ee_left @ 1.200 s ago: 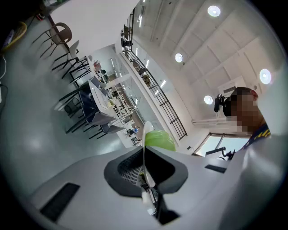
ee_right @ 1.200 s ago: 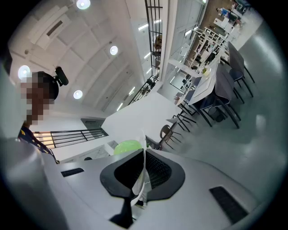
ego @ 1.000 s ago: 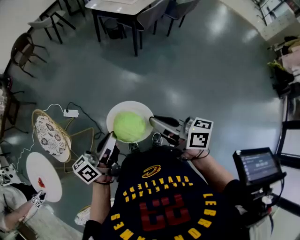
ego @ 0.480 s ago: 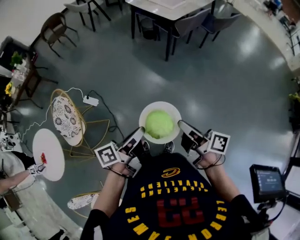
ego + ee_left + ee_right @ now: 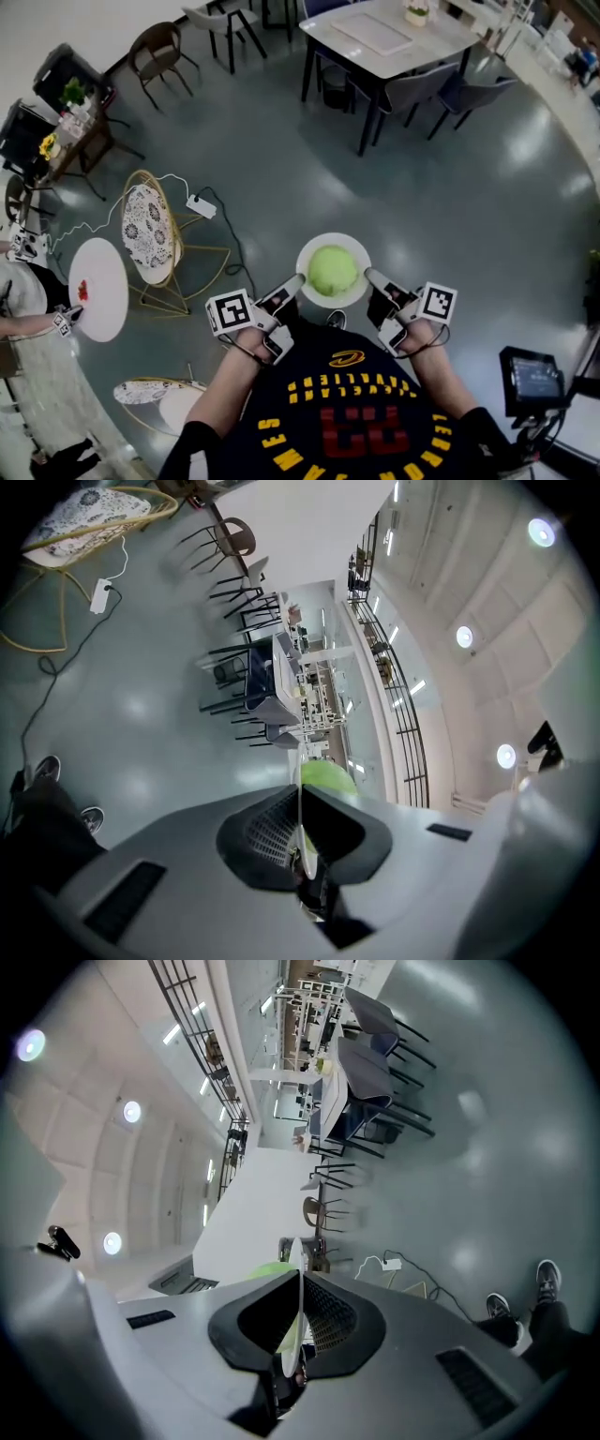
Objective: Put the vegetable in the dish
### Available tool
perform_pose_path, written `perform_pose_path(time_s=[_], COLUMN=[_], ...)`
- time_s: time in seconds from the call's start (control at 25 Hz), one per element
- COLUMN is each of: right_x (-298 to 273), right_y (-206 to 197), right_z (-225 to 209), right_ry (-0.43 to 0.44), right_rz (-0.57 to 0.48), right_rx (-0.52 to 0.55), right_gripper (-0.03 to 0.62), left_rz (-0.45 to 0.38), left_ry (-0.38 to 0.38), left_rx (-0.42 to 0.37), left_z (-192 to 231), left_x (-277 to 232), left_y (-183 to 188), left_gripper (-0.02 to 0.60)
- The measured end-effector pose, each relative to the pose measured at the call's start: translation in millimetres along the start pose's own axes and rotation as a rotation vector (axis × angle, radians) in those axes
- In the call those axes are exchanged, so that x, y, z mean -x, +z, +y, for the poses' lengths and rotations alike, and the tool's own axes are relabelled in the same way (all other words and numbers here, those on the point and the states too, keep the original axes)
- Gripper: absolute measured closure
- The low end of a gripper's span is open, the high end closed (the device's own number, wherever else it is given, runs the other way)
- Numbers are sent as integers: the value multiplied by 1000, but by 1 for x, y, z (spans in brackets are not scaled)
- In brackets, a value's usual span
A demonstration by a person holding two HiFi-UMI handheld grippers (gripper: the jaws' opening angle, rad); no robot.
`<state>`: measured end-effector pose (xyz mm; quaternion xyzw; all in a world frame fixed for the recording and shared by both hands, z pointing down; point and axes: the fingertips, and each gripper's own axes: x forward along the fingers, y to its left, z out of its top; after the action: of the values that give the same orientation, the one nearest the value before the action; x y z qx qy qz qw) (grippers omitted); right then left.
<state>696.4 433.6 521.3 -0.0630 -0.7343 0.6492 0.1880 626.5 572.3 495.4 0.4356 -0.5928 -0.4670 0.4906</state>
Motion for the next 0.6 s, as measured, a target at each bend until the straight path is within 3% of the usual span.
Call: perform_pose_path(time_s=[0.32,0.6], right_x=[-14,-51], right_y=[13,42], right_z=[-7,-14], right_ry=[-5,-36], right_rz=[42,17], right_rx=[-36,-41], right_gripper=[577,577], left_rz=[-32,-1], left_ry=[38,26], left_rx=[38,67], left_z=[8,25], left_x=[-8,-35], left_y=[10,54], left_gripper=[569,570])
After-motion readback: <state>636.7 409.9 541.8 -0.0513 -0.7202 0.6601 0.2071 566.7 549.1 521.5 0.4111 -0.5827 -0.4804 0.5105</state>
